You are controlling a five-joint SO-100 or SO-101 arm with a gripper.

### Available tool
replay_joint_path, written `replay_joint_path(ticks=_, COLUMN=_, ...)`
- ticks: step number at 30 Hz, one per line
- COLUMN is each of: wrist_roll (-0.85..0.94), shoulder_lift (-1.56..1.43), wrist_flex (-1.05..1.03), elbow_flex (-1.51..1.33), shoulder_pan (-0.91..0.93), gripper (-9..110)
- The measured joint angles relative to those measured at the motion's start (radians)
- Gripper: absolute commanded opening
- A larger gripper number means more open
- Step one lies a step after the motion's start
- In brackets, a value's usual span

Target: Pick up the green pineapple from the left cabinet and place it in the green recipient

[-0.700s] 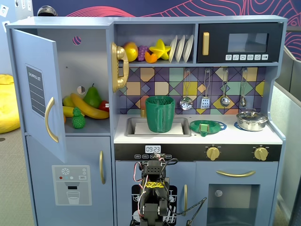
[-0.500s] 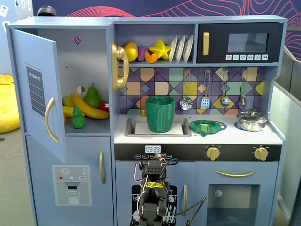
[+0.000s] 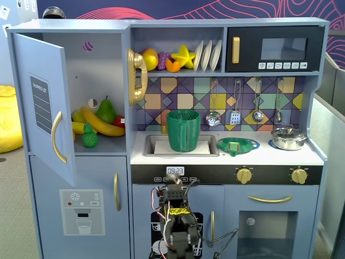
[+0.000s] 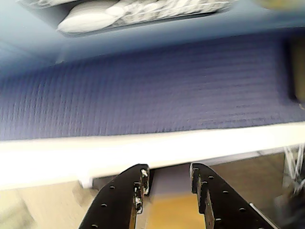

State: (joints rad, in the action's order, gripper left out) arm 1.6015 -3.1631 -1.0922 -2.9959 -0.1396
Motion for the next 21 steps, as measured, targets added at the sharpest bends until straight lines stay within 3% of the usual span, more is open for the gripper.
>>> replay_joint_path(ticks=6, wrist_roll=0.176, shoulder_lift=0.161, wrist_flex=0.549, elbow_flex=0.12, shoulder_pan=-0.19, gripper=11)
replay_joint_path(ticks=12, wrist_roll=0.173, shoulder_lift=0.403, wrist_flex=0.762, elbow_flex=0.347, shoulder_pan=-0.295, gripper=28)
replay_joint_path(ticks=21, wrist_roll=0.1, shoulder_lift=0.604, wrist_flex=1.062, elbow_flex=0.503, shoulder_pan=-0.449, gripper=31)
